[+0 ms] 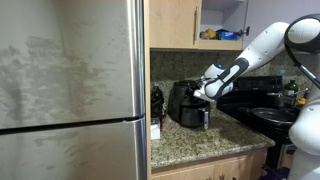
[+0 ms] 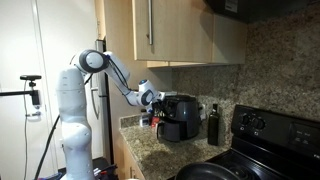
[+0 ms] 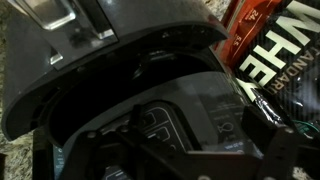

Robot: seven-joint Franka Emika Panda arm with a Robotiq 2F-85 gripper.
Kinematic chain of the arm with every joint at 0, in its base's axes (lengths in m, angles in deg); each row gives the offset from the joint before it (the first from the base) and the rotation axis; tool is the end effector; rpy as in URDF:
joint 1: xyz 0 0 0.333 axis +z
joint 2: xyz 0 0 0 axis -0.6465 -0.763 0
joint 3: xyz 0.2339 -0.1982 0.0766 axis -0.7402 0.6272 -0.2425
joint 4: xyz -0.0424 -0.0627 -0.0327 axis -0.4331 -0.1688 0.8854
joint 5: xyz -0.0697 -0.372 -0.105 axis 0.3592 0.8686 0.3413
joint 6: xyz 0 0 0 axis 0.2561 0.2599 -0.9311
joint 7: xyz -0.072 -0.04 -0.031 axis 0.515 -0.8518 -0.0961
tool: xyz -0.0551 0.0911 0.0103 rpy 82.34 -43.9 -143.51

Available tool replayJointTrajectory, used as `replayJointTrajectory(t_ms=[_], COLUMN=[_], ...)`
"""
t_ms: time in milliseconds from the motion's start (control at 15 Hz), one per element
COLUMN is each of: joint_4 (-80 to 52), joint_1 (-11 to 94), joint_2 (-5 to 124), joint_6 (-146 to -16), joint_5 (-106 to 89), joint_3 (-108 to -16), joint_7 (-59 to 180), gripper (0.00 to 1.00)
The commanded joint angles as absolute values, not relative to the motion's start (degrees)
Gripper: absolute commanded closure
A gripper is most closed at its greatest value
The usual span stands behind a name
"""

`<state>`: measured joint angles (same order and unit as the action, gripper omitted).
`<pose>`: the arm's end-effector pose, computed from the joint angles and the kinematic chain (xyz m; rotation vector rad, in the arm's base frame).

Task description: Push a button on the air fryer

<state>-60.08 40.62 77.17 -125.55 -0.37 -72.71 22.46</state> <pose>0.5253 0.0836 0.4011 -2.6759 0.5651 -0.9936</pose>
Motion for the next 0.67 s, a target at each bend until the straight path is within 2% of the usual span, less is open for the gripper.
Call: replayJointTrajectory(t_ms=[0,467,533,600], joint_4=[-60.8,-73.1,-67.7,-69.0], joint_1=[44.3,46.3,44.7,44.6], joint_2=[77.5,97.9,90.5,92.9], joint_6=[-122.1,-111.5,-113.8,-113.4], joint_5=[-10.0,-19.8,-18.7,-19.1], joint_3=[-73.7,-71.7,-73.9,-73.8], joint_7=[28.9,44.0,40.7,41.3], gripper=[0.0,0.0,0.0,0.0])
